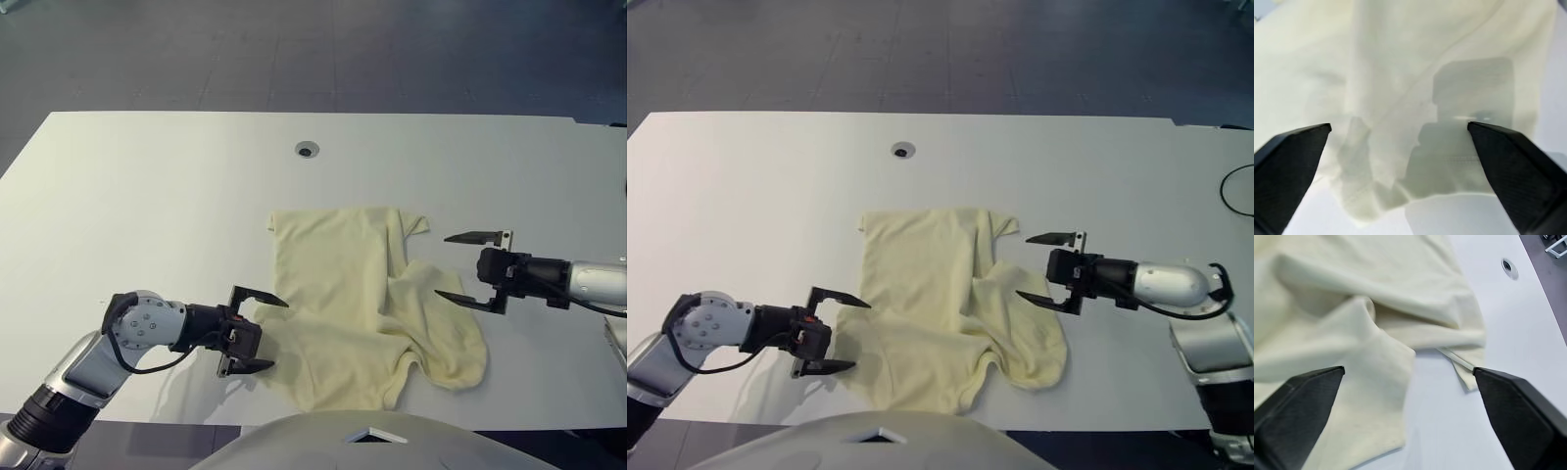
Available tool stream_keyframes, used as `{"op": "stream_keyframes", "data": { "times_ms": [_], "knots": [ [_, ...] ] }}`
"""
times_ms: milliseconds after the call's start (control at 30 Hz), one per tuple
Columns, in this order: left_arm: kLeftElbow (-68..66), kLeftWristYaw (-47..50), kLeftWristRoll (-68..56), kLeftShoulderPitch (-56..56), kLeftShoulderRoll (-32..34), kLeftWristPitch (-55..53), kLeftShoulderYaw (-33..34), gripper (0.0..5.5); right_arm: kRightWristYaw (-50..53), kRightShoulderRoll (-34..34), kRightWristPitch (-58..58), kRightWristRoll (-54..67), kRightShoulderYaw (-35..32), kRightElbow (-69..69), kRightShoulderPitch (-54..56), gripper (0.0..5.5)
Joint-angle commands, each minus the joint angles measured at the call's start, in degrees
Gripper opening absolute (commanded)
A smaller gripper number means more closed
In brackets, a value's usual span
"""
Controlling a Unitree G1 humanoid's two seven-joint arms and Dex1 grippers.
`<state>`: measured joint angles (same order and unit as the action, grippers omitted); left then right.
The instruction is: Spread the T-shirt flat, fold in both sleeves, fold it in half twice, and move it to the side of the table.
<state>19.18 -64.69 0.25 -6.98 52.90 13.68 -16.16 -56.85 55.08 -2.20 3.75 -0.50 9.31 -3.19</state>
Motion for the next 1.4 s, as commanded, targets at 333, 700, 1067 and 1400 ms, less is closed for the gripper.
{"op": "stream_keyframes", "data": {
  "times_ms": [333, 700, 1067, 1400],
  "knots": [
    [-14.0, 1.2, 6.1, 7.9, 2.3, 5.1, 1.0, 5.40, 5.8, 2.3, -11.1, -17.3, 8.1, -12.3, 1.5, 5.39],
    [-16.0, 0.7, 4.7, 6.1, 4.1, 5.3, 1.3, 5.40, 0.9, 10.5, -5.9, -9.4, -2.4, 1.7, -14.5, 5.39],
    [-14.6, 0.2, 3.5, 3.9, 5.3, 4.7, 1.6, 5.40, -7.8, 12.0, -0.1, -0.6, -9.1, 11.3, -24.8, 5.39],
    [-9.2, -1.4, -1.1, -0.1, 10.3, 2.9, 6.0, 5.40, -7.9, 10.6, 2.6, 0.4, -12.7, 9.0, -20.8, 5.39]
  ]
}}
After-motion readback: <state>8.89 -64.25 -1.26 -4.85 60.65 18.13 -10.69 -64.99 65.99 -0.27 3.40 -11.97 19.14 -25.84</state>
